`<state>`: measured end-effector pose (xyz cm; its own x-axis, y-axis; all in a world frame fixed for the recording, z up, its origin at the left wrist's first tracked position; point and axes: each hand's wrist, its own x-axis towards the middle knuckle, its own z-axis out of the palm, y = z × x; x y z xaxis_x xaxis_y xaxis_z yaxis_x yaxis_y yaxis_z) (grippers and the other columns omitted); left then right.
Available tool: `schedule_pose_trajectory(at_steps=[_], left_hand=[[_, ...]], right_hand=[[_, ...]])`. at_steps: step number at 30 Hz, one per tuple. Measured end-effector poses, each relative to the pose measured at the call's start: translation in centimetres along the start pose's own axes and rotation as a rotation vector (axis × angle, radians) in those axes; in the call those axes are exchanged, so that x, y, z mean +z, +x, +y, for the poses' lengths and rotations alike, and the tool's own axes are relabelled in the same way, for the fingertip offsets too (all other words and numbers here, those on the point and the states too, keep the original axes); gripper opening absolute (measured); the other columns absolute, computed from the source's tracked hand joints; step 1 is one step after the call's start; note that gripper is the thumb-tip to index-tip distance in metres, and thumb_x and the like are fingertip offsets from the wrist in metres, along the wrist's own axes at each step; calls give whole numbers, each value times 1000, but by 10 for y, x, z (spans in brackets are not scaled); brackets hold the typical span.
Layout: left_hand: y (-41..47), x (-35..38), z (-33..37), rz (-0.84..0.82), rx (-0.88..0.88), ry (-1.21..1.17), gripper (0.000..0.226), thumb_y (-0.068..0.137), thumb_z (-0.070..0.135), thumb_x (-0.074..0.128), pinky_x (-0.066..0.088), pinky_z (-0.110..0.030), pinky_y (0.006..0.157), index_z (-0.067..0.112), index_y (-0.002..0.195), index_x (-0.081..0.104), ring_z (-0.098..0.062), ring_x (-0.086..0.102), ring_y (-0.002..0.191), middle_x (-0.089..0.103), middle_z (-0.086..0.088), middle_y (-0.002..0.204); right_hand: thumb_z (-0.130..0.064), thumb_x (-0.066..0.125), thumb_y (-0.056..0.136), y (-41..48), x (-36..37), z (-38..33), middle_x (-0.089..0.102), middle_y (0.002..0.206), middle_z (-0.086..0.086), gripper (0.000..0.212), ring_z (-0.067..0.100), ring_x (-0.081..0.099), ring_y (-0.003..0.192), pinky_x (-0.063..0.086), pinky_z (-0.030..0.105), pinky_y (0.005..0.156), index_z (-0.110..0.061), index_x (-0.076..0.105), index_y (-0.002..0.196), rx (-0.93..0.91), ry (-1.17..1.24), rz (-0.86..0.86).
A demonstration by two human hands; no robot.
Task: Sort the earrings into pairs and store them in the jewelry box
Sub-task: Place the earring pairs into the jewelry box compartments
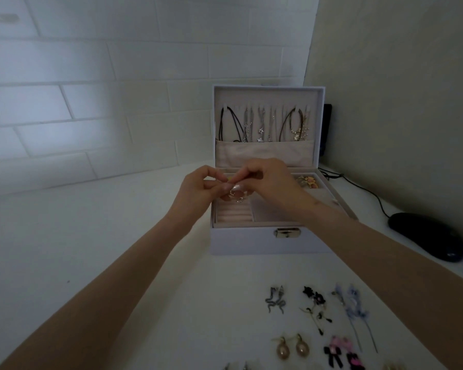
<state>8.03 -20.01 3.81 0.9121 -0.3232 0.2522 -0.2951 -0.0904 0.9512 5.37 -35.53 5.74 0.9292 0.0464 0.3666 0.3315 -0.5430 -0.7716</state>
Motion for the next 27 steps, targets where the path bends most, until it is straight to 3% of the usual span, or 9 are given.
schedule_pose_trajectory(at_steps=[4,8,12,14,19,27], left_hand=[[0,2,3,27,22,67,11,89,13,59,39,-3,51,3,91,61,3,62,54,67,4,65],[-2,2,1,11,79,196,12,80,15,70,46,-6,64,6,86,64,4,65,63,71,6,69],[2,1,-5,100,142,502,3,79,22,69,45,-24,70,22,79,66,-6,62,74,70,10,72],[2,1,-6,129,159,641,2,79,27,68,42,-27,69,25,80,67,-9,57,75,68,10,76],[1,2,-9,124,253,815,6,84,27,63,40,-31,73,23,89,64,-16,52,84,66,11,83],[1,2,-11,130,353,964,10,87,22,57,38,-36,79,19,92,64,-22,51,87,68,3,93]], right_hand=[[-8,71,78,-1,-2,0,64,72,-6,5,5,61,68,53,19,68,-11,69,81,15,-48,17],[-11,74,75,1,-2,0,62,69,-10,5,-2,57,64,47,10,63,-12,69,76,41,-122,6],[-11,76,73,5,-2,0,61,68,-11,7,0,55,66,42,6,61,-12,73,79,107,-164,-25],[-14,76,73,7,0,0,59,65,-15,9,-4,51,60,37,2,54,-14,74,82,111,-224,-45],[-15,75,73,11,6,5,59,65,-14,12,-2,51,63,35,16,60,-15,75,85,162,-292,-93],[-17,75,73,18,14,3,71,87,-1,10,16,63,92,51,36,87,-20,75,82,219,-374,-121]])
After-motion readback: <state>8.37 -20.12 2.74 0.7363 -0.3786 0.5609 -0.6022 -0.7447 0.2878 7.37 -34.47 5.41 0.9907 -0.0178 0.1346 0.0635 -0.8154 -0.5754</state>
